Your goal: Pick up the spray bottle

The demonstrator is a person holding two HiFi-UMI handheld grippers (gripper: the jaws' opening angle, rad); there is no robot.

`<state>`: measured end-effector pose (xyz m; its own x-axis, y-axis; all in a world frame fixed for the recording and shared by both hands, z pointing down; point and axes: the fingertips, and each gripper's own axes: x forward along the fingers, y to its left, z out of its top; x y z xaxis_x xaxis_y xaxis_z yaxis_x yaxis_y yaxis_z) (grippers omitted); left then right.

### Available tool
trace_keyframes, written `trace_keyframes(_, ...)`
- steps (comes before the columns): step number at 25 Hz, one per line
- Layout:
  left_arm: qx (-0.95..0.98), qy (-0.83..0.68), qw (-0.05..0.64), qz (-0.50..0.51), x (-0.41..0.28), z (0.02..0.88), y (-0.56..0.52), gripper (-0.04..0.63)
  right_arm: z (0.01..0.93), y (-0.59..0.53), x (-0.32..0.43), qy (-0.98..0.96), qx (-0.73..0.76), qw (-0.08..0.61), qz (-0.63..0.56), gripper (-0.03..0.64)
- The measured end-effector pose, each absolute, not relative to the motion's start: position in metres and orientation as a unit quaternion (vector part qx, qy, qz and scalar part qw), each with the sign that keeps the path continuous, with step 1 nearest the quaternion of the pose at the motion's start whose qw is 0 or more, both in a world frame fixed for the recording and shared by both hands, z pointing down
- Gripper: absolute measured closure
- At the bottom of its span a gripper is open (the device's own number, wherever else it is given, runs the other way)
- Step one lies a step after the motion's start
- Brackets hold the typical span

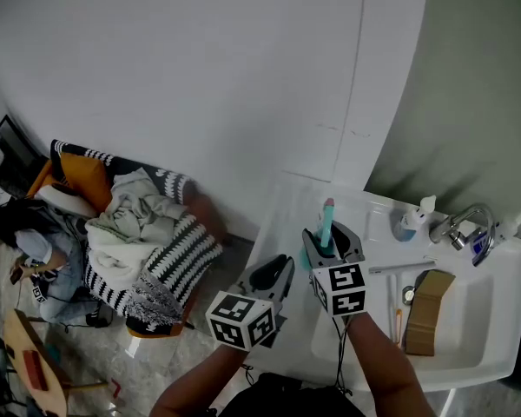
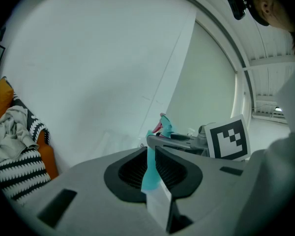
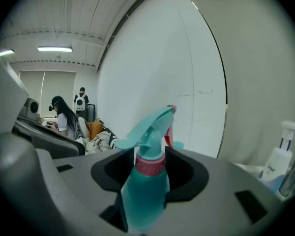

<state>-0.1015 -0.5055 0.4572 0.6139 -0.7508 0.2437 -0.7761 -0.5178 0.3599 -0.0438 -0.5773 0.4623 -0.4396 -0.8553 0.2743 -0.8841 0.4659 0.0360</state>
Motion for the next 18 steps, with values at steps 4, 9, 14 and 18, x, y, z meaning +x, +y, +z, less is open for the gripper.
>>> trace_keyframes(4, 0.871, -0.438, 0.222, 0.027, -0.1, 0.454, -0.498, 0.565, 0.454, -0.567, -0.039, -0.851, 0.509, 0.116, 0.06, 0.43)
trace_keyframes(9, 0.874, -0.431, 0.224, 0.026, -0.088, 0.451, -0.483, 0.565, 0.446, -0.548, -0.028, -0.854, 0.506, 0.103, 0.063, 0.43)
trace_keyframes(14, 0.879, -0.425, 0.217, 0.027, -0.072, 0.444, -0.462, 0.565, 0.432, -0.523, -0.013, -0.857, 0.503, 0.089, 0.064, 0.43)
trace_keyframes(18, 0.879, -0.423, 0.217, 0.028, -0.059, 0.44, -0.442, 0.565, 0.426, -0.5, 0.0, -0.859, 0.5, 0.083, 0.069, 0.43)
